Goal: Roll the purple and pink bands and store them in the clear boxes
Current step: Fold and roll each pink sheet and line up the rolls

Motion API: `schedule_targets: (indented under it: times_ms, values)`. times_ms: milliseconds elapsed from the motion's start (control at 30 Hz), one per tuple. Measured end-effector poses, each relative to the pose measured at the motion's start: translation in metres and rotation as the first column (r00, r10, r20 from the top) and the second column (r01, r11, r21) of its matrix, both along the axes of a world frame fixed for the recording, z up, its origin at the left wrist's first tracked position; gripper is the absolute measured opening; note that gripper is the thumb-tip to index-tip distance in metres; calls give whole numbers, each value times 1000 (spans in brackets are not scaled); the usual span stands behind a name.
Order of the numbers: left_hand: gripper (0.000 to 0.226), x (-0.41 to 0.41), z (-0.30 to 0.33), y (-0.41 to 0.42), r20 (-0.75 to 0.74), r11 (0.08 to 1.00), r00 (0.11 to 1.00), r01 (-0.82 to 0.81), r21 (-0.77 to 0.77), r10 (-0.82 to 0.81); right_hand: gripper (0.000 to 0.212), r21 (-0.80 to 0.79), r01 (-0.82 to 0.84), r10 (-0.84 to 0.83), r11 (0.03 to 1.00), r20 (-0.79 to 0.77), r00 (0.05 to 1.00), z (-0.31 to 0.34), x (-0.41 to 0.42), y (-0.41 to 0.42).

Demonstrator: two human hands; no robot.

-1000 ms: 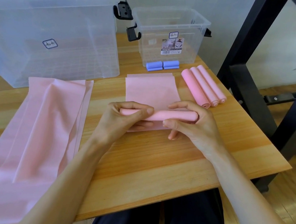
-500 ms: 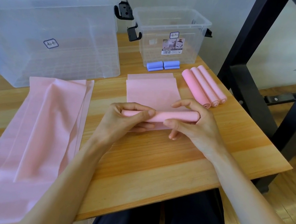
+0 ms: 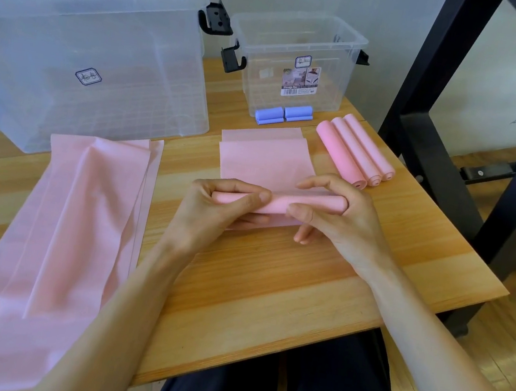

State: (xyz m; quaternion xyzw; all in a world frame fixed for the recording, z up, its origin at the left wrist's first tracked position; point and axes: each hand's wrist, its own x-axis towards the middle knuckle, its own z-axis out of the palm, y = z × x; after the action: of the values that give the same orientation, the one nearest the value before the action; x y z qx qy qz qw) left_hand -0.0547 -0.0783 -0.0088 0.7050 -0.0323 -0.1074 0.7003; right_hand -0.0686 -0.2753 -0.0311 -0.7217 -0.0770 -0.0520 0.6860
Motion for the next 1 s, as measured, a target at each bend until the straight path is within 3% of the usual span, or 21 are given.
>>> schedule_targets:
  times_ms: [200,367,567,633,833,1000]
  values:
    - [23,1,0,1,17,1000,1000,11,3,-11,24,16,-11,11,1000,34,999,-1,1,0]
    - [17,1,0,3,83,999,996,17,48,-21,29,6,9,-9,1000,-11,1000,1,-1,0]
    - [17,0,0,0,-38,1000,999,1,17,0,40,-35,5,-5,999,8,1000,1,-2,1]
    - [24,0,1,1,-39,1000,999,15,13,-14,35,-31,7,-6,999,26,1000,0,-2,1]
    - [23,-1,0,4,101,998,993,54,21,-56,36,6,6,-5,1000,-27,1000,1,-1,-2]
    - [22,-1,1,1,8,1000,1000,10,-25,-10,32,-1,-22,22,1000,0,1000,0,-1,-1]
